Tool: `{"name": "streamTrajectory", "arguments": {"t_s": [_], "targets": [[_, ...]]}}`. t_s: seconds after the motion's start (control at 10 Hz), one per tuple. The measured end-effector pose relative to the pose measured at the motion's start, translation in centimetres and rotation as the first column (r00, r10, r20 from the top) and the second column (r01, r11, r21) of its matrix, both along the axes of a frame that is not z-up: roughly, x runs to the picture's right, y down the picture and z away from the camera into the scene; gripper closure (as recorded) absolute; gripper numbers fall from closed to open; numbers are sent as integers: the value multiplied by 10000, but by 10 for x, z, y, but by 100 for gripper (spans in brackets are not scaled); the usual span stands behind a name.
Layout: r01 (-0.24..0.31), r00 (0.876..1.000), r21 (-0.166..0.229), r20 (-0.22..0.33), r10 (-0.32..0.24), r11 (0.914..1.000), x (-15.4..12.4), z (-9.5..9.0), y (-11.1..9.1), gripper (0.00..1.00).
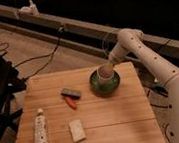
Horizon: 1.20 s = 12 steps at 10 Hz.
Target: Place the ceramic cup in the ceramic bowl
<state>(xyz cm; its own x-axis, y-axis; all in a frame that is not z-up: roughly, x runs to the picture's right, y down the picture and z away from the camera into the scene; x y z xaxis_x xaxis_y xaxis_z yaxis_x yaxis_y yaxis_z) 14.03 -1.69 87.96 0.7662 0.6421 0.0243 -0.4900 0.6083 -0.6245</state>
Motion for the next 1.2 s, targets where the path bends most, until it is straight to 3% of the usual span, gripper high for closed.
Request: {"name": "streamTrajectory", "arguments": {"t_s": [0.4,0.6,0.9,1.1,1.2], "targets": [[-29,9976,-469,-698,-3,9989,17,12,12,99],[-105,9953,-765,-971,30,9970,22,18,19,80],[-142,9939,-900,-1105,42,9958,22,20,18,50],[-146,9936,-886,-1132,45,9960,20,18,15,34],[-146,9934,-886,-1150,43,9960,20,16,15,32]]}}
